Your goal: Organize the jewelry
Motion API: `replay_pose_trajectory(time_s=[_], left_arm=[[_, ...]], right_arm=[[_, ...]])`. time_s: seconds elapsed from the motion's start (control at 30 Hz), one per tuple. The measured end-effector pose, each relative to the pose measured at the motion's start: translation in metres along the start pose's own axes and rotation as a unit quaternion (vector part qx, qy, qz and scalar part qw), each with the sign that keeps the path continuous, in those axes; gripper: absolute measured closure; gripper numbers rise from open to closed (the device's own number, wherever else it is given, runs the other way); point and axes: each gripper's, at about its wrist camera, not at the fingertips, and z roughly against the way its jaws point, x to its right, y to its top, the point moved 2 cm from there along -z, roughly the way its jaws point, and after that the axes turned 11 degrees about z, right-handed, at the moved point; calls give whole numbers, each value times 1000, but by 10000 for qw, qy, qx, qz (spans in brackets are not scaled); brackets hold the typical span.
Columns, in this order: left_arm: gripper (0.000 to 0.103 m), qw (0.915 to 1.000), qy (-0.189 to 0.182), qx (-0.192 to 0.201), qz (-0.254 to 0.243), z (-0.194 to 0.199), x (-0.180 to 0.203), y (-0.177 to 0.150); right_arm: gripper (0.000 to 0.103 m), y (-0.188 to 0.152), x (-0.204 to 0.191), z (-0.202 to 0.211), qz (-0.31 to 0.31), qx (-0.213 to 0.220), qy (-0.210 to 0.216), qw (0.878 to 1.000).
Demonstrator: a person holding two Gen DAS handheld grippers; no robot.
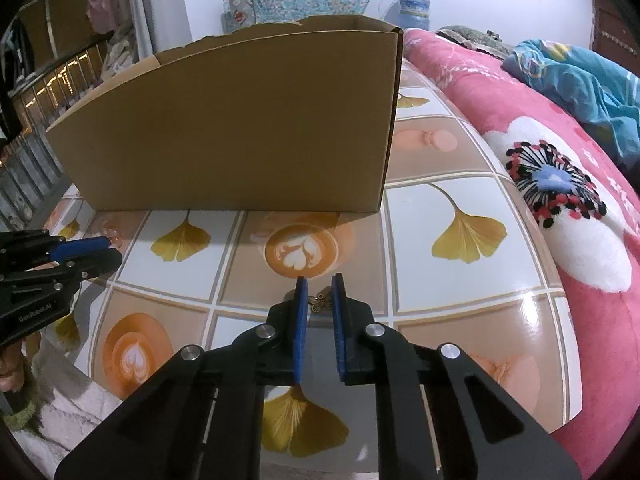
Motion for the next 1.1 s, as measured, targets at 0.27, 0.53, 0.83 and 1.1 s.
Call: replay_pose_trajectory(time_s=[0.27, 0.53, 0.83, 1.1], left_arm=[[83, 10000, 1, 1, -1, 0, 0, 0], [83, 10000, -8, -5, 21, 0, -1, 0], [83, 10000, -6, -5, 11, 0, 0, 0], [83, 10000, -3, -4, 25, 1, -2, 0]], right_arm=[[98, 0, 6, 1, -136, 25, 140, 9998], [98, -1, 21, 12, -536, 112, 291, 9981], [98, -8, 12, 8, -277, -173, 175, 9993], [98, 3, 10, -3, -91, -134, -22, 9999]])
